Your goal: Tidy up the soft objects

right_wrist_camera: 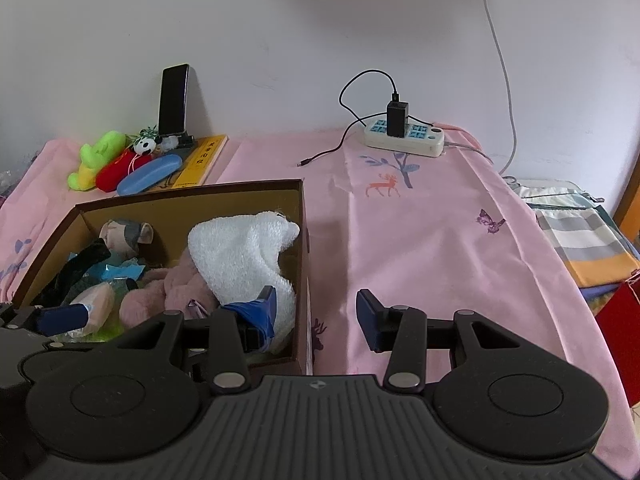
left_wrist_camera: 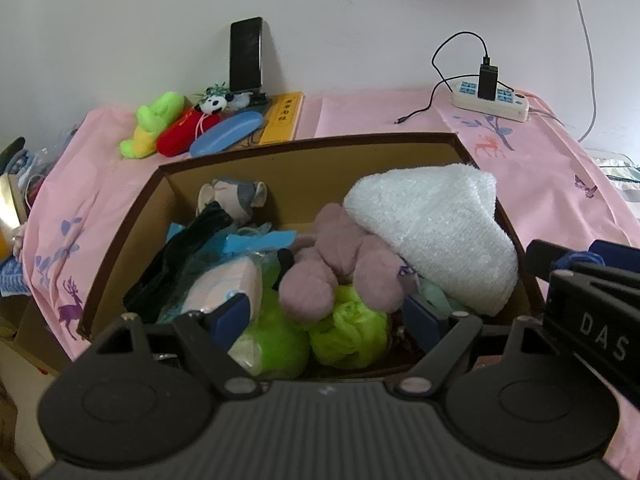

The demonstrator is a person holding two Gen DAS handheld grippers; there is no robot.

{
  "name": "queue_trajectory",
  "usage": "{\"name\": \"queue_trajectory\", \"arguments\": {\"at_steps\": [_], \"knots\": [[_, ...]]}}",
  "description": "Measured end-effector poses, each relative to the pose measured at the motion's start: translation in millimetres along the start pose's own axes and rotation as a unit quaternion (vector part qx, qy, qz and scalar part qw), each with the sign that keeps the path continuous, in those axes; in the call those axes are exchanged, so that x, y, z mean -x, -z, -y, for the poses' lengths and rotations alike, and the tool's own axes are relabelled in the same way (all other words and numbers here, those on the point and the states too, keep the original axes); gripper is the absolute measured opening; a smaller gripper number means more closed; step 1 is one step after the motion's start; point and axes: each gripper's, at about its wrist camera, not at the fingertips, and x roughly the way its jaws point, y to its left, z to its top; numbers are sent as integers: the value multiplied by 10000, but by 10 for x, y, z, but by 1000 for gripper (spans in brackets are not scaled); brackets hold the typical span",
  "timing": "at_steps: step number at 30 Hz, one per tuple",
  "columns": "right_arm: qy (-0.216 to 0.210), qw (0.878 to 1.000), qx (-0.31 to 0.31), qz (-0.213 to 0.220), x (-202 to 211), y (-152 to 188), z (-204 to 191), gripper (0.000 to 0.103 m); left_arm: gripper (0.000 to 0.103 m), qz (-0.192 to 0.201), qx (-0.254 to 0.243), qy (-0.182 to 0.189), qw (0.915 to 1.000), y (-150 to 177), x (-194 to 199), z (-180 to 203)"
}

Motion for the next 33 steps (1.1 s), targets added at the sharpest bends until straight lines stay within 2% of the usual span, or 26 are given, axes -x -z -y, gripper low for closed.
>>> {"name": "queue_trajectory", "arguments": {"at_steps": [33], "knots": [[-34,9999,-50,-127,-100,142,57,28,85,0,-31,-98,9999,95,-23,15]]}}
